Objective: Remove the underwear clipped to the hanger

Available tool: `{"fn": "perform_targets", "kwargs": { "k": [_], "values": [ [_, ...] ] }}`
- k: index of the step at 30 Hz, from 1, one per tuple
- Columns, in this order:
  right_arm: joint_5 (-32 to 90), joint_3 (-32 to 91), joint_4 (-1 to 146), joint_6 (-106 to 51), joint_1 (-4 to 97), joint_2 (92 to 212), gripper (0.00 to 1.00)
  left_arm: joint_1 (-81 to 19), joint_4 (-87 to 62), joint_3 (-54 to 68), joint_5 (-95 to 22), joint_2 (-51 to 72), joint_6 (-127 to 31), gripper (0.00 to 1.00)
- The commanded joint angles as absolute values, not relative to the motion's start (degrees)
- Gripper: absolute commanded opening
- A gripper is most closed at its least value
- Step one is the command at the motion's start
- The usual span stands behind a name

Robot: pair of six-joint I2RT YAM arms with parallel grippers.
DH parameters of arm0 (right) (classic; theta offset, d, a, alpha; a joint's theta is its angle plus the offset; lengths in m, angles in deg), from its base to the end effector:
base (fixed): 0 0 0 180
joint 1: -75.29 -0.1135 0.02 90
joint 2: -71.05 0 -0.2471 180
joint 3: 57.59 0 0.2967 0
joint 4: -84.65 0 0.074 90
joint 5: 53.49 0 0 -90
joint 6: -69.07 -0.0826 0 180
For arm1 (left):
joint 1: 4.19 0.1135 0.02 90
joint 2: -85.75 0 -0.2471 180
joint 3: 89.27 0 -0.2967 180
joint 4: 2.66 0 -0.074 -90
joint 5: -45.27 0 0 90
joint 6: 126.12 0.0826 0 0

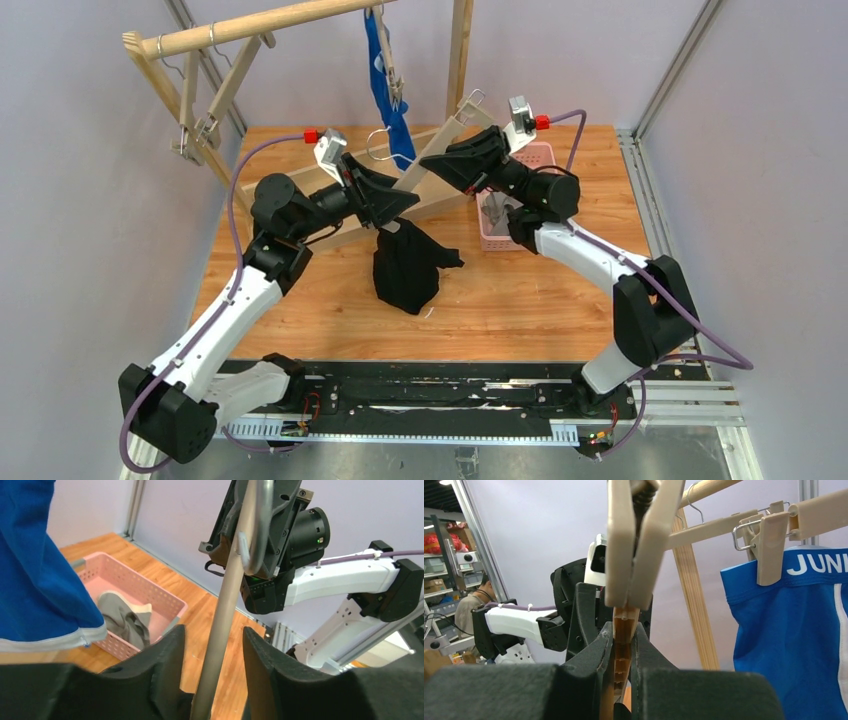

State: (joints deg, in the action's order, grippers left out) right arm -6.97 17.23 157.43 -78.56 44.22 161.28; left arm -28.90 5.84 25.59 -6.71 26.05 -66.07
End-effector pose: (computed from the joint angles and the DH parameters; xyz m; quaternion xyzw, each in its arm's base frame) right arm 0.2955 0.2444 0.3946 -0.2860 0.3356 0.6976 0.5647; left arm 0.2746 -0.1824 0.3885 0.2297 0.5936 -0.5202 0.5695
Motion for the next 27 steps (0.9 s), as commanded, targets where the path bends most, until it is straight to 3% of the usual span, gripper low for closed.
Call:
{"fn": "perform_targets", "kwargs": {
  "k": [1,6,9,27],
  "values": [
    [-8.05,16.95,159.64,-76.88,43.51,157.47,0.01,-29.51,3.44,25.71,-8.87,28.46,-64.24,0.54],
    [-8.42,14.03,156.77,-73.75,43.54,153.1,0.01,-29.52,1.71,25.95,-10.08,31.16,-61.49,0.72],
    [-8.33,12.78,154.84,-71.85,43.48,150.58,0.01,-29.52,-0.5,25.82,-10.77,32.87,-59.4,0.76],
    [-5.59,10.54,150.53,-67.88,43.47,145.07,0.01,-29.51,3.8,34.24,1.56,41.73,-59.29,0.77]
  ]
}}
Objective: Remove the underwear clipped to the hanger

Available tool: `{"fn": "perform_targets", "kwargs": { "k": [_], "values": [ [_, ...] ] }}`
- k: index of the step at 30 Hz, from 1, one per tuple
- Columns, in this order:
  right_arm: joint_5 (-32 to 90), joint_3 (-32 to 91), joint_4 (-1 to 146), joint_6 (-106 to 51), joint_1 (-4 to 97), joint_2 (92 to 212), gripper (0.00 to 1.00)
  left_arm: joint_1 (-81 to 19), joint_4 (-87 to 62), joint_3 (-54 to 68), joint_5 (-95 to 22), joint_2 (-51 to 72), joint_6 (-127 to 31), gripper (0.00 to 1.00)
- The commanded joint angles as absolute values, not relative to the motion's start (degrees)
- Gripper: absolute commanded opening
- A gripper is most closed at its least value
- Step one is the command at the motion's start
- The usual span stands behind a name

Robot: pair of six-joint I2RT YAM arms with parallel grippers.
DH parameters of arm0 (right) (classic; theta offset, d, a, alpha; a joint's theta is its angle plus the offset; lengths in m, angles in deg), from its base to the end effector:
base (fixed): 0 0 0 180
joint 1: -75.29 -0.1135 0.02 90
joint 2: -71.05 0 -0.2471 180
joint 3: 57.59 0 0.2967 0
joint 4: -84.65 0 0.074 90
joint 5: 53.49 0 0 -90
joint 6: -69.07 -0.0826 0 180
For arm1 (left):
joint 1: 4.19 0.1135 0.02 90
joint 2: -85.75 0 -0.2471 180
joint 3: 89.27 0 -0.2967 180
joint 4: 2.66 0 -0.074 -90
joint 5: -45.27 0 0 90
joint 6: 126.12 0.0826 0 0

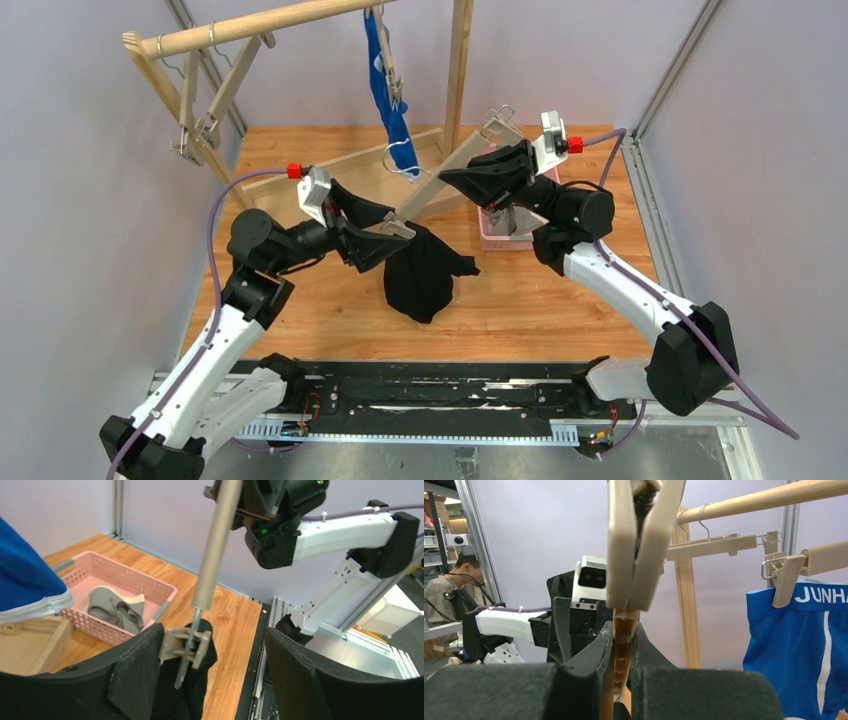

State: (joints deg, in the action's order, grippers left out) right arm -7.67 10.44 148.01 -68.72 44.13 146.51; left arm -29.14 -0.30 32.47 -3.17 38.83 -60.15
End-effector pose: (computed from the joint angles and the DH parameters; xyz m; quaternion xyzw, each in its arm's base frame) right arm 0.2499 0.2184 0.4247 -0.3165 0.3206 0.6483 0.6138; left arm 0.2254 -0.1653 0.3845 0.2836 0.5753 -0.5042 0.5782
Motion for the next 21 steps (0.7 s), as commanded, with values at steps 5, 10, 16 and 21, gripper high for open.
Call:
{"fn": "perform_targets", "kwargs": {
  "k": [5,10,16,21],
  "values": [
    [-5.59,10.7,152.08,-69.41,43.49,145.74,0.01,-29.55,4.09,35.18,0.78,42.84,-58.82,0.77],
    [-6.0,10.85,153.12,-70.66,43.54,146.22,0.01,-29.51,5.64,34.15,0.94,40.01,-60.37,0.73],
    [-6.28,10.81,153.14,-70.94,43.47,146.04,0.01,-29.53,6.47,33.02,0.87,37.45,-60.89,0.46],
    [-6.47,10.48,153.3,-71.19,43.5,146.16,0.01,-29.51,7.22,32.62,0.64,36.89,-61.13,0.04]
  ]
}}
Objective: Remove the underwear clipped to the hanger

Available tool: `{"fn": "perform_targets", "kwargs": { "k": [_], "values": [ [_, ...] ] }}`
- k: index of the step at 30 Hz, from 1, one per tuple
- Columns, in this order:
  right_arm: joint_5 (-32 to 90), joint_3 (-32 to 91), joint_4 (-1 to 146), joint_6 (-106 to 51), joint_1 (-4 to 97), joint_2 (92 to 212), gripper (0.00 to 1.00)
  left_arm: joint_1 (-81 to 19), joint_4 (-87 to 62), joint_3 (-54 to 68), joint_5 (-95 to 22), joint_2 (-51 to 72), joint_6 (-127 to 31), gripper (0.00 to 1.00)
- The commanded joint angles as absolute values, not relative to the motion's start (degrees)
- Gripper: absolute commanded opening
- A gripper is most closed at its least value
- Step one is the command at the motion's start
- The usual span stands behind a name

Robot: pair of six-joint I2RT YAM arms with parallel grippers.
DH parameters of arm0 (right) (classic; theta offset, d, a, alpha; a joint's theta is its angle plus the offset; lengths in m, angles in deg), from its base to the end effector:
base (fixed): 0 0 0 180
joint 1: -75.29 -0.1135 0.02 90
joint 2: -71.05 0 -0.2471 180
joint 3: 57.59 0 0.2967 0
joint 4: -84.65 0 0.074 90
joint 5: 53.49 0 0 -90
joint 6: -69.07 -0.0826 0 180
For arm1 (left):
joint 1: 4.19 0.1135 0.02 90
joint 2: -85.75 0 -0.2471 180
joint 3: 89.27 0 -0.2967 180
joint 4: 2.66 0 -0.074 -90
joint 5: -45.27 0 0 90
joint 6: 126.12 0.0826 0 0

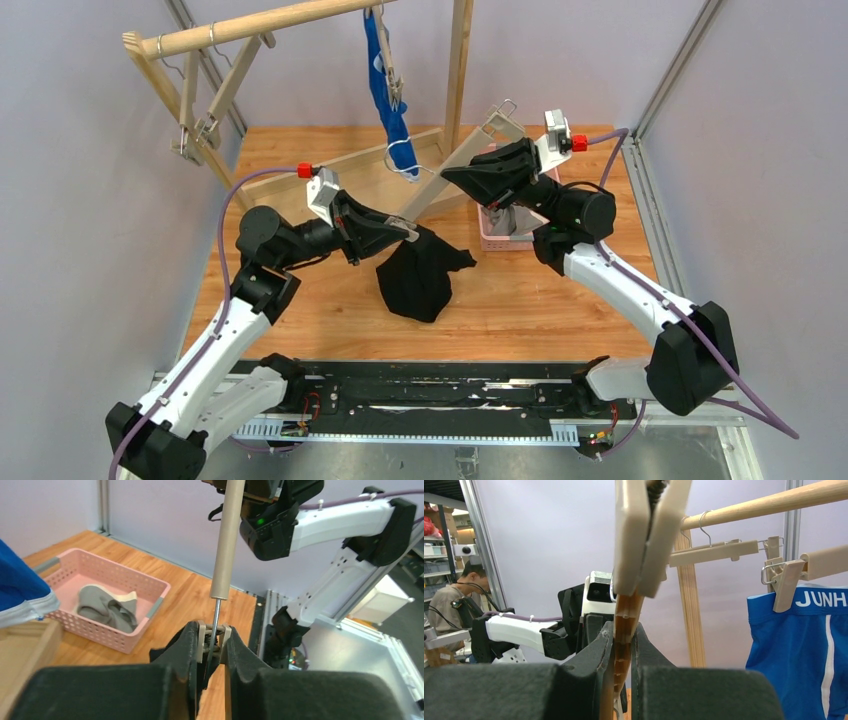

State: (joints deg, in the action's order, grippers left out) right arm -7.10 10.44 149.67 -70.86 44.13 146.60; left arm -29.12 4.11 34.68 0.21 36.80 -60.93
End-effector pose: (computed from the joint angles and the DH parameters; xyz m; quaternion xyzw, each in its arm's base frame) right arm 0.2481 0.2166 0.4268 -0.3095 0.3145 0.6584 0.6098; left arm 0.2300 -0.1713 0.3683 0.3015 0.5694 -0.5198 0.5610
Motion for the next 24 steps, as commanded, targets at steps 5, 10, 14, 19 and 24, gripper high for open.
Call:
{"fn": "perform_targets", "kwargs": {
  "k": [5,10,14,19,24],
  "values": [
    [-6.43,10.29,153.26,-71.14,43.48,145.88,0.01,-29.51,7.3,32.02,0.85,37.71,-61.17,0.0],
    [-6.77,10.42,153.15,-71.31,43.53,146.04,0.01,-29.51,7.3,31.08,-0.07,39.25,-62.08,0.4],
    [-7.12,10.5,153.14,-71.64,43.45,146.25,0.01,-29.51,7.25,29.34,-0.12,39.94,-62.48,0.54],
    [-7.47,10.64,153.14,-71.99,43.39,146.46,0.01,-29.52,7.3,27.72,-0.05,39.14,-62.65,0.54],
    [-7.76,10.93,152.74,-72.02,43.11,146.57,0.01,-29.56,7.29,26.72,0.33,36.69,-63.0,0.52]
  ]
}}
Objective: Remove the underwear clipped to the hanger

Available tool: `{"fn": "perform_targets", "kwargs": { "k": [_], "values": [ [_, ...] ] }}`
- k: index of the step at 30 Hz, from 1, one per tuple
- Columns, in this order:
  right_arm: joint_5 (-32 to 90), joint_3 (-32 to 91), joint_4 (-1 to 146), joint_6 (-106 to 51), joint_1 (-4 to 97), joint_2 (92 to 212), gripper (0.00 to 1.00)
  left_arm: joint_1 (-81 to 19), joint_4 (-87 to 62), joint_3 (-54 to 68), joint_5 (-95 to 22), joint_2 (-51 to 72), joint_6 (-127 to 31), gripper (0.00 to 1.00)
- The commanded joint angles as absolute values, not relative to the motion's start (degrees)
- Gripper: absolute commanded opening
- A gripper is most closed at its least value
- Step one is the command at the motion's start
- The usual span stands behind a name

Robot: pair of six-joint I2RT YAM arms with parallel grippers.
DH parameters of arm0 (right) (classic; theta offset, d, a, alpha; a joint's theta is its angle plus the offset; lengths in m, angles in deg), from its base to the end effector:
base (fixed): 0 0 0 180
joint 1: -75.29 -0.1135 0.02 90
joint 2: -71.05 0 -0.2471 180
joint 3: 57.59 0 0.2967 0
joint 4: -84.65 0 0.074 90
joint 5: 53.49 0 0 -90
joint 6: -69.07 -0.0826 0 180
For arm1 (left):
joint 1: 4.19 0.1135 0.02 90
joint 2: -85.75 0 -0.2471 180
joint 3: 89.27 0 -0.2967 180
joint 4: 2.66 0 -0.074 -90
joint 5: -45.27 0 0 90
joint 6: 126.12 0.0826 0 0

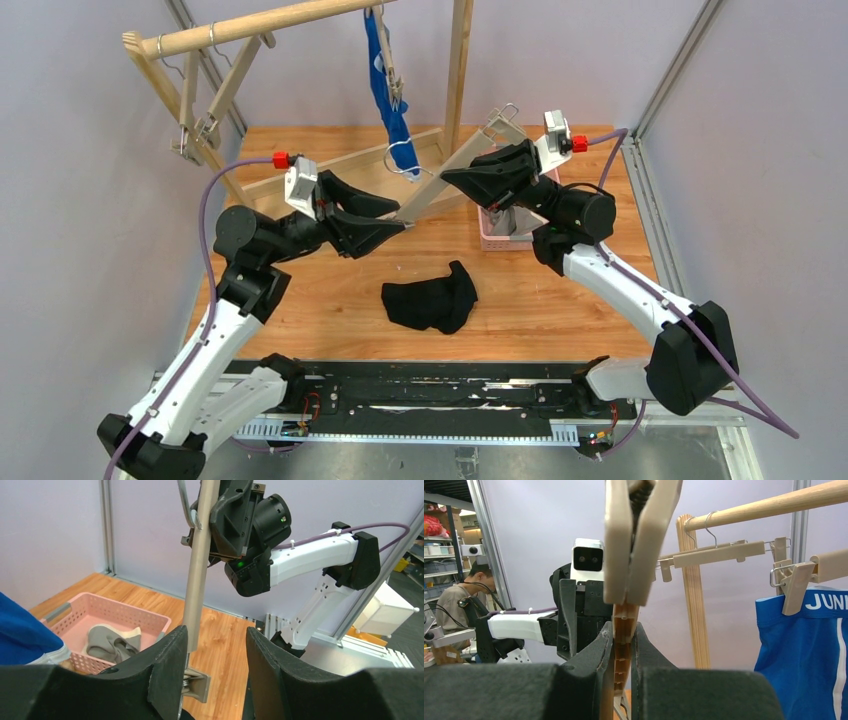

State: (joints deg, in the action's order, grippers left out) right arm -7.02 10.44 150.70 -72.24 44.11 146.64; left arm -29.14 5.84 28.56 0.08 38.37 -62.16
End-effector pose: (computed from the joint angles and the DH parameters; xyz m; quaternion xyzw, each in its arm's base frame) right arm 0.2465 0.2157 0.4279 -0.3073 0.3107 0.6650 0.6057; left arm 0.2124 -0.1630 0.4235 0.3135 0.5113 -0.5216 0.6068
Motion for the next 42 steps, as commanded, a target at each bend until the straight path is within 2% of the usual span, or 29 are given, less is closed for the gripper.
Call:
{"fn": "perform_targets", "kwargs": {
  "k": [1,14,21,34,36,38,40,42],
  "values": [
    [-7.85,11.01,152.59,-71.93,42.98,146.61,0.01,-29.51,7.3,26.43,0.43,36.22,-63.01,0.52],
    [-8.84,11.95,150.67,-70.96,41.68,146.51,0.01,-29.51,7.3,24.64,0.54,32.86,-62.6,0.5],
    [-8.2,12.05,149.73,-69.77,41.51,146.51,0.01,-29.51,7.21,24.83,1.92,32.54,-63.14,0.39],
    [-5.13,13.14,151.58,-69.36,41.01,148.63,0.01,-29.6,7.21,25.53,2.43,32.4,-62.64,0.43],
    [-4.75,13.18,151.74,-69.36,40.82,149.01,0.01,-29.68,7.21,25.75,2.6,32.48,-62.28,0.4],
    [-4.5,13.31,152.01,-69.38,40.77,149.36,0.0,-29.84,7.21,26.05,2.55,32.61,-61.71,0.28],
    [-4.21,13.28,152.38,-69.52,40.7,149.61,0.01,-29.81,7.21,26.42,2.32,32.61,-61.36,0.1],
    [-3.93,13.31,152.77,-69.67,40.66,149.76,0.01,-29.86,7.21,26.81,1.6,32.43,-61.41,0.01]
  ]
}}
